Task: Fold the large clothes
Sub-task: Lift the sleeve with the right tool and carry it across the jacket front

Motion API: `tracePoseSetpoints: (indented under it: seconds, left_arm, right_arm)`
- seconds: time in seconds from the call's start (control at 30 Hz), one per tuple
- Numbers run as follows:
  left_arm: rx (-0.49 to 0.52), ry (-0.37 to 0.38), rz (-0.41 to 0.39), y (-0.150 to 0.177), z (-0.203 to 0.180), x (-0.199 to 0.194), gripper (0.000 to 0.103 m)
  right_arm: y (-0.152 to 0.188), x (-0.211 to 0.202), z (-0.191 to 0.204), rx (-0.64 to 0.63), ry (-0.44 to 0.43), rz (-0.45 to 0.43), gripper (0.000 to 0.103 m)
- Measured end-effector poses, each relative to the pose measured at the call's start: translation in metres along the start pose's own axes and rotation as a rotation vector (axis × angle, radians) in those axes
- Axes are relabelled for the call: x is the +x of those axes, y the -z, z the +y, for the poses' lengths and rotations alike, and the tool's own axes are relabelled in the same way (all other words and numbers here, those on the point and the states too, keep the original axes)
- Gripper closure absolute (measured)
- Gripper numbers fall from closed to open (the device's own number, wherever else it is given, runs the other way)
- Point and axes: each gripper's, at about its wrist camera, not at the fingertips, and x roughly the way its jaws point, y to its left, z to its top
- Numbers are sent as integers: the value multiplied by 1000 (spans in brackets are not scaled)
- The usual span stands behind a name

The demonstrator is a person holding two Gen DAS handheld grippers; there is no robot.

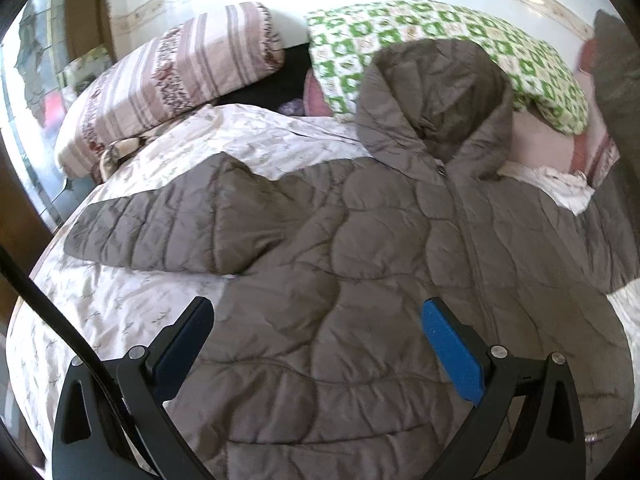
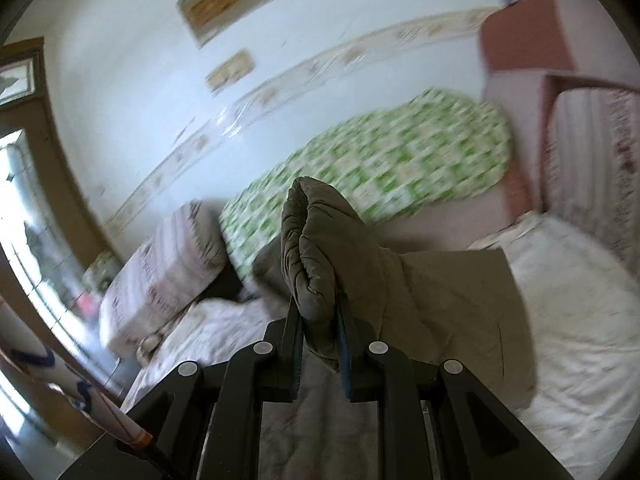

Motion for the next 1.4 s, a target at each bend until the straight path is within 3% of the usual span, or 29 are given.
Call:
tracePoseSetpoints:
  seconds: [0.27, 0.47, 0.6, 0.63, 0.67, 0.73, 0.87, 1.0, 1.07, 1.23, 1.33, 1.4]
  left_arm:
    - [-70, -41, -5, -3, 29, 2, 0]
    - [-94, -56, -6, -5, 39, 3, 0]
    - [-106, -63, -3, -6, 41, 6, 0]
    - [-109, -65, -3, -7, 41, 7, 0]
    - [-109, -66, -2, -7, 40, 7, 0]
    - [-105, -74, -4, -9, 39, 10, 0]
    - [-102, -79, 0, -14, 38, 18, 0]
    - [-98, -90, 14, -18, 33, 30, 0]
    - [-97, -93, 23, -19, 30, 35, 0]
    - [-63, -65, 51, -21, 16, 51, 0]
    - [-15, -36, 76, -24, 5, 66, 0]
    - [5, -48, 90, -25, -1, 77, 0]
  right_arm:
    - [65, 92, 37, -34, -76, 212, 87]
    - [121, 160, 35, -56, -56, 369, 87]
    - [148, 180, 35, -61, -77, 430, 86]
    - [154, 186, 35, -59, -97, 460, 79]
    - [158, 187, 36, -51, -118, 479, 64]
    - [162, 189, 36, -22, -184, 539, 50]
    - [144, 167, 36, -90, -207, 485, 45]
    - [115, 145, 11, -43, -242, 408, 44]
    - [103, 137, -2, -35, -190, 379, 44]
    - [85, 135, -53, -14, 114, 306, 44]
    - [85, 143, -96, 35, 267, 326, 72]
    - [90, 148, -121, 76, 312, 360, 74]
